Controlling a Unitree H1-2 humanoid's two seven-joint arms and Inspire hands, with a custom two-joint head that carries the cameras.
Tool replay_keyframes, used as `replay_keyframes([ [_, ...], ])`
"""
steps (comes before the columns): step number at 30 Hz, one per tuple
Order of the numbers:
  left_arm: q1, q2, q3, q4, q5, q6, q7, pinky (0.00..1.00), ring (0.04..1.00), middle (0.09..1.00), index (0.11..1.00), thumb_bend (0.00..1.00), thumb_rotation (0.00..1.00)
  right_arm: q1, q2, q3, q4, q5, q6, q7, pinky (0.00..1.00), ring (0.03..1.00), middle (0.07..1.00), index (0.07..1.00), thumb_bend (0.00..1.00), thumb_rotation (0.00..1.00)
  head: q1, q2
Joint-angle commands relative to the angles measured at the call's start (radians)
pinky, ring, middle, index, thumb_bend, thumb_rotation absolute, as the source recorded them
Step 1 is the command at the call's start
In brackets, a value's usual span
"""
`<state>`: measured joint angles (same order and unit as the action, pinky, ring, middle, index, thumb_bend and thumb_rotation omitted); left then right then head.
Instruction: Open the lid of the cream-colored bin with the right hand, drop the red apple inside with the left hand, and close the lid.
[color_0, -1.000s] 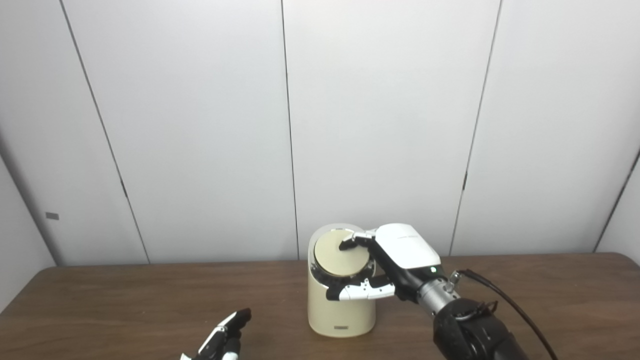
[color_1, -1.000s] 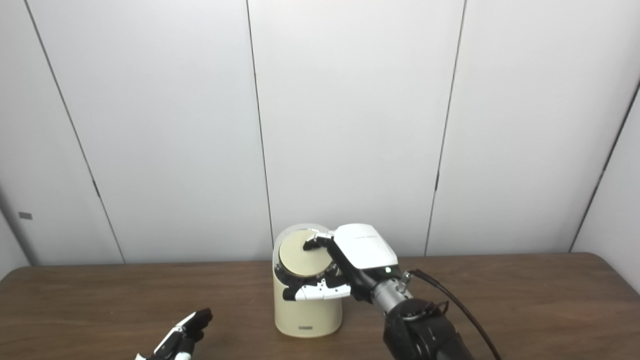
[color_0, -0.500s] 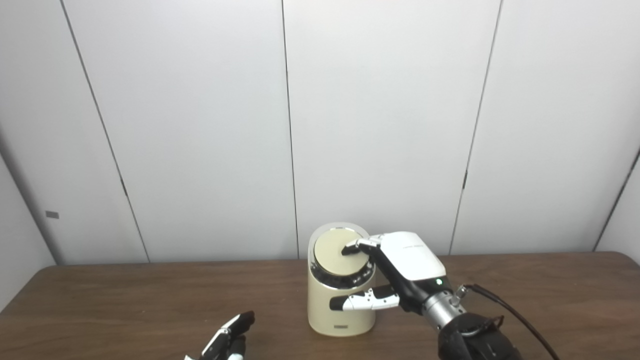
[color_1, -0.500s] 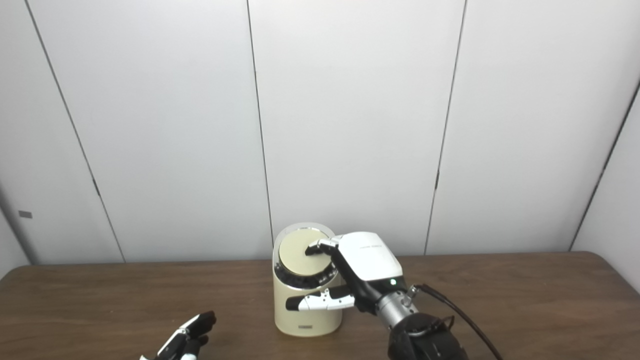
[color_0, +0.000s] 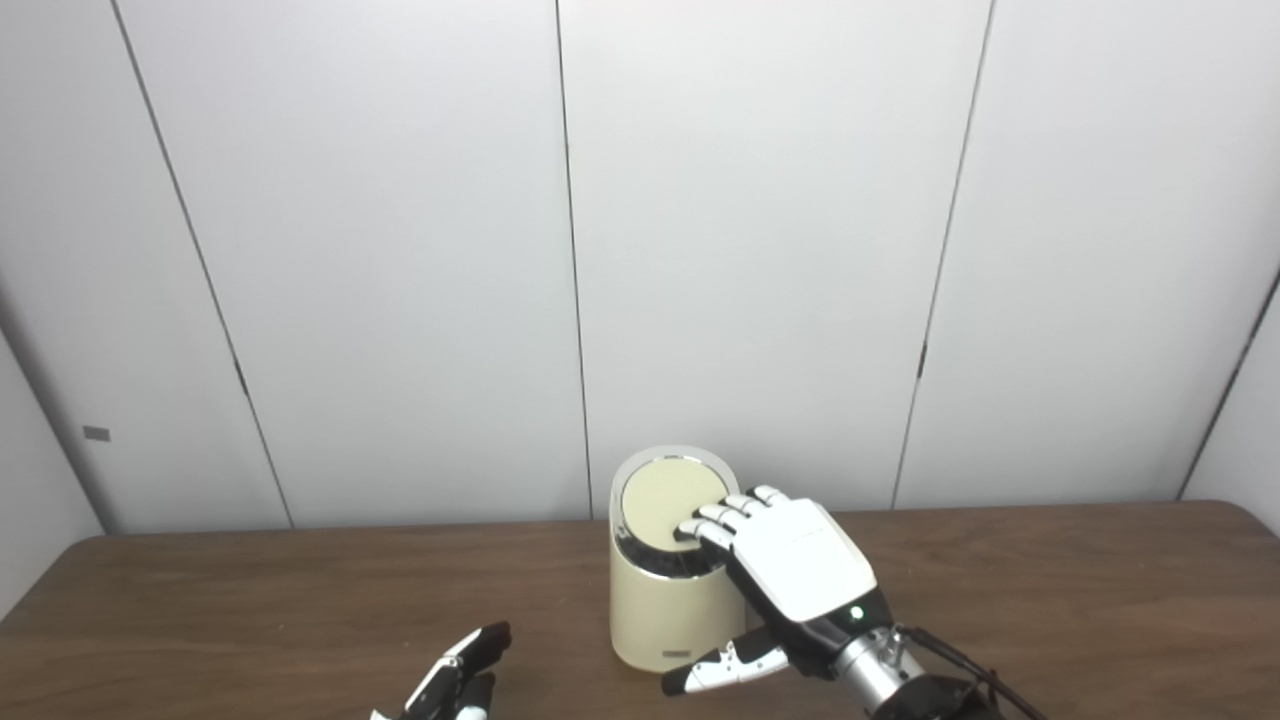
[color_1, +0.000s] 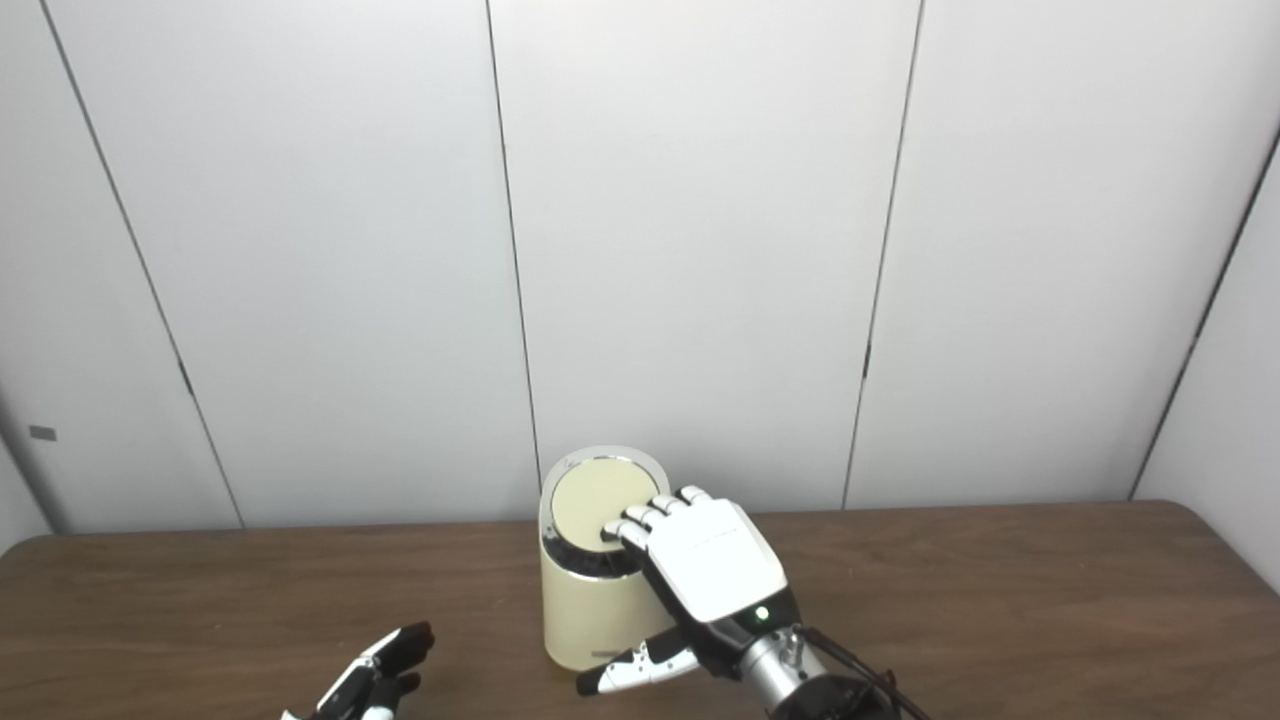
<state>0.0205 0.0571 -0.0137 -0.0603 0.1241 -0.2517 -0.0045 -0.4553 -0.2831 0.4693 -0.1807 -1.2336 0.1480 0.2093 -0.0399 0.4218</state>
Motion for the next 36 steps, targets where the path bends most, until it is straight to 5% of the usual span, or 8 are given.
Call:
replay_keyframes([
  [1,-0.026,0.0,-0.001,-0.016,0.006,-0.019,0.008,0.84,0.875,0.852,0.849,0.4,0.84,0.014,-0.004,0.013,0.006,-0.012,-0.004,0.087,0.87,0.881,0.861,0.77,0.88,0.83,0.0,0.001],
  [15,-0.024,0.0,-0.001,-0.018,0.006,-0.015,0.008,0.85,0.876,0.852,0.847,0.38,0.85,0.026,0.028,-0.026,-0.008,-0.034,0.036,0.184,0.97,1.0,0.973,0.759,0.93,0.92,0.0,0.0],
  [25,-0.022,0.001,-0.003,-0.016,0.008,-0.021,0.008,0.85,0.874,0.853,0.848,0.39,0.84,0.04,0.038,-0.035,0.0,-0.013,0.024,0.169,1.0,1.0,0.982,0.535,1.0,0.95,0.002,0.006],
  [36,-0.015,0.003,-0.003,-0.032,0.0,-0.008,0.004,0.85,0.879,0.853,0.848,0.39,0.85,0.042,0.04,-0.043,-0.001,0.013,0.044,0.215,1.0,1.0,0.987,0.587,1.0,0.98,0.006,0.014],
])
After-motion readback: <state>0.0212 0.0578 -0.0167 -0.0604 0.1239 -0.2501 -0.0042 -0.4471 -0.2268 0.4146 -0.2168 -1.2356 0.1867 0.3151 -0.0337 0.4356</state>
